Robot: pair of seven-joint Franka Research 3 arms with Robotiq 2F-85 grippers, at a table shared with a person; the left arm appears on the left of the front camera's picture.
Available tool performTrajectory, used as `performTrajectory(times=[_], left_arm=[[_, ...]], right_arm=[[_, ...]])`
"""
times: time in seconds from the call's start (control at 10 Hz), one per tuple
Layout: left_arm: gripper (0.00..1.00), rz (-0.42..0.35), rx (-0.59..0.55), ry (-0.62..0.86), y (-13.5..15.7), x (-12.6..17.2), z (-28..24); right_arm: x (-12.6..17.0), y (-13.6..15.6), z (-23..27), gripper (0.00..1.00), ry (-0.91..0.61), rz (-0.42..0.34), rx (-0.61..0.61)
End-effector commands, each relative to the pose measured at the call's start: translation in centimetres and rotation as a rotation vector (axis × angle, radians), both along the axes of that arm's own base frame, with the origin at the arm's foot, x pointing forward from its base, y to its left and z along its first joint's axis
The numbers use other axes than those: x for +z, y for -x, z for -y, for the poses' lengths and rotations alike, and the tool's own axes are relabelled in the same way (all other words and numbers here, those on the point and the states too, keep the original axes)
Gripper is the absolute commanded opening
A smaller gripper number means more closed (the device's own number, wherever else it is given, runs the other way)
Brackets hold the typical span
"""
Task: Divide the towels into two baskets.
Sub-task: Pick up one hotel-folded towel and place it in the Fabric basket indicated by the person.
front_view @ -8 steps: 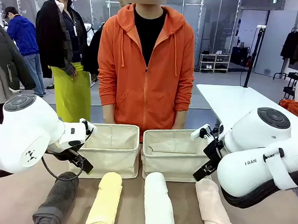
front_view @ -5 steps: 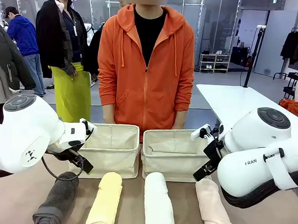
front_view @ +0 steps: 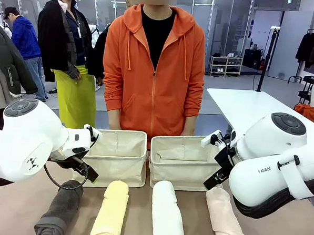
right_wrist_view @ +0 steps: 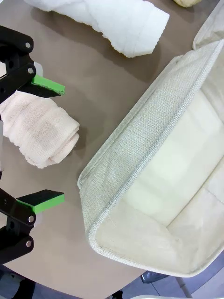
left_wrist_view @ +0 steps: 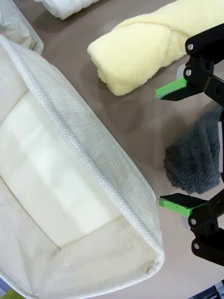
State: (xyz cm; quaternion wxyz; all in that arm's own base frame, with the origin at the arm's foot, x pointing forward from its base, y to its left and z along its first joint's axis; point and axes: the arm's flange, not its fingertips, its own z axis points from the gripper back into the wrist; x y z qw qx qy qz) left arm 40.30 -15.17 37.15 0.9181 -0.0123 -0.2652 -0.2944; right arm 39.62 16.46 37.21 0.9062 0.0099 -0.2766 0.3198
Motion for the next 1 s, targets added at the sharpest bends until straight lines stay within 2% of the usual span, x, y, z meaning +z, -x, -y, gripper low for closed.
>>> performTrajectory(times=[0.0, 0.2, 0.4, 0.6, 0.7, 0.8, 0.9], left_arm=[[1.00, 0.000, 0.001, 0.000, 0.0, 0.0, 0.0], [1.00, 0.000, 0.000, 0.000, 0.0, 0.0, 0.0], [1.00, -0.014, -0.010, 0.041, 0.4, 3.7, 0.1], [1.00, -0.048, 0.003, 0.113, 1.4, 7.7, -0.6], [1.00, -0.105, 0.018, 0.143, 1.8, 9.1, -1.3], [1.00, -0.184, -0.019, 0.295, 2.0, 10.8, -2.6], [1.00, -0.270, -0.055, 0.459, 2.0, 12.1, -4.5]], right_arm=[[0.0, 0.0, -0.1, 1.00, -0.001, 0.000, 0.000], [0.0, 0.0, 0.0, 1.00, 0.000, 0.000, 0.000], [2.6, -0.5, -0.2, 1.00, -0.028, 0.014, -0.001], [5.5, -0.5, 0.4, 1.00, -0.103, -0.014, -0.006], [6.9, -0.5, 1.0, 1.00, -0.127, -0.097, 0.010], [8.4, -0.7, 1.9, 1.00, -0.236, -0.172, 0.014], [9.6, -1.1, 3.5, 1.00, -0.380, -0.291, 0.015]])
